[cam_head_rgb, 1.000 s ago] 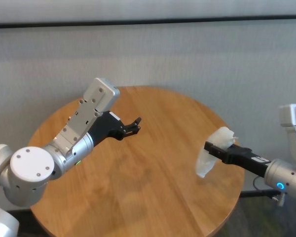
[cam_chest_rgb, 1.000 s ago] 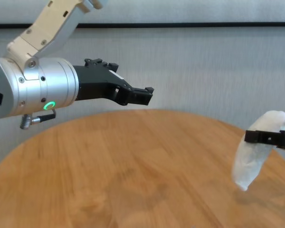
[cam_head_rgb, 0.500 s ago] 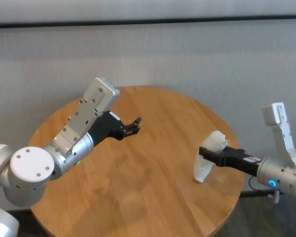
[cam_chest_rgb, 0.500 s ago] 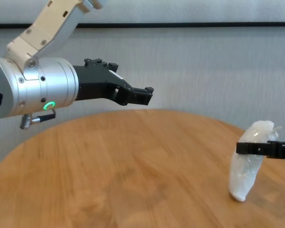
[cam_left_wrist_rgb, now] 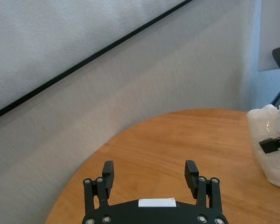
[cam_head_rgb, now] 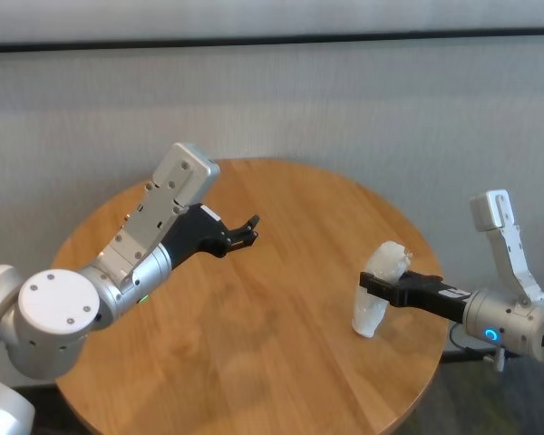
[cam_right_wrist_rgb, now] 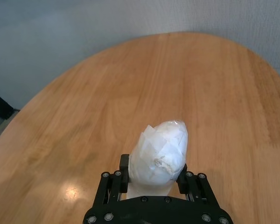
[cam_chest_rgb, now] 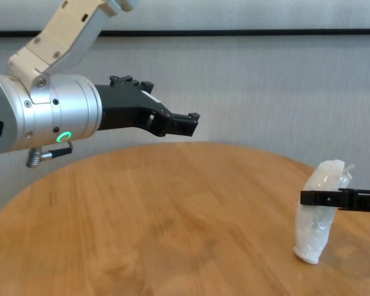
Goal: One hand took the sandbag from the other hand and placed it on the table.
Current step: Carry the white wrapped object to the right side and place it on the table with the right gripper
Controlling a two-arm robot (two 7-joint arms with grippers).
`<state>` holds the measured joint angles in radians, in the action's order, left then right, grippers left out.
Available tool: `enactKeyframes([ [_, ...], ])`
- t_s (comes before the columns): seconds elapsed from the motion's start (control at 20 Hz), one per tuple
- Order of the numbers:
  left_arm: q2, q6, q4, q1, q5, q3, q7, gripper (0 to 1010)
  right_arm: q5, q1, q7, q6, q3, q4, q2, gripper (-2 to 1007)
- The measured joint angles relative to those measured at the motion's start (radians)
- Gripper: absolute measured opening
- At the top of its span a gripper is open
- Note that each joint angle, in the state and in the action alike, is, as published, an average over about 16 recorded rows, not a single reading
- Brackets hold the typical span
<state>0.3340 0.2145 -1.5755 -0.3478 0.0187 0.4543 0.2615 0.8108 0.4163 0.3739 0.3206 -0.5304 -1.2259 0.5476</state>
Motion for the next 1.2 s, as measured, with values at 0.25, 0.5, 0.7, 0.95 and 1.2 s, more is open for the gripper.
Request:
enactKeyframes([
  [0.25, 0.0, 0.0, 0.0, 0.0, 0.0, 0.0, 0.0, 1000, -0.005, 0.005, 0.001, 0.004, -0.003, 0.01, -0.005, 574],
  [0.5, 0.0, 0.0, -0.001, 0.0, 0.0, 0.0, 0.0, 1000, -0.004, 0.003, 0.0, 0.005, -0.003, 0.009, -0.004, 637],
  [0.7, 0.0, 0.0, -0.001, 0.0, 0.001, 0.0, 0.0, 1000, -0.003, 0.002, 0.0, 0.004, -0.002, 0.007, -0.003, 728],
  [0.95, 0.0, 0.0, -0.001, 0.0, 0.001, 0.0, 0.0, 1000, -0.002, 0.001, -0.001, 0.004, -0.002, 0.005, -0.002, 863],
  [1.2, 0.0, 0.0, -0.001, 0.0, 0.001, 0.0, 0.0, 1000, -0.001, 0.0, -0.001, 0.003, -0.001, 0.004, -0.002, 961],
])
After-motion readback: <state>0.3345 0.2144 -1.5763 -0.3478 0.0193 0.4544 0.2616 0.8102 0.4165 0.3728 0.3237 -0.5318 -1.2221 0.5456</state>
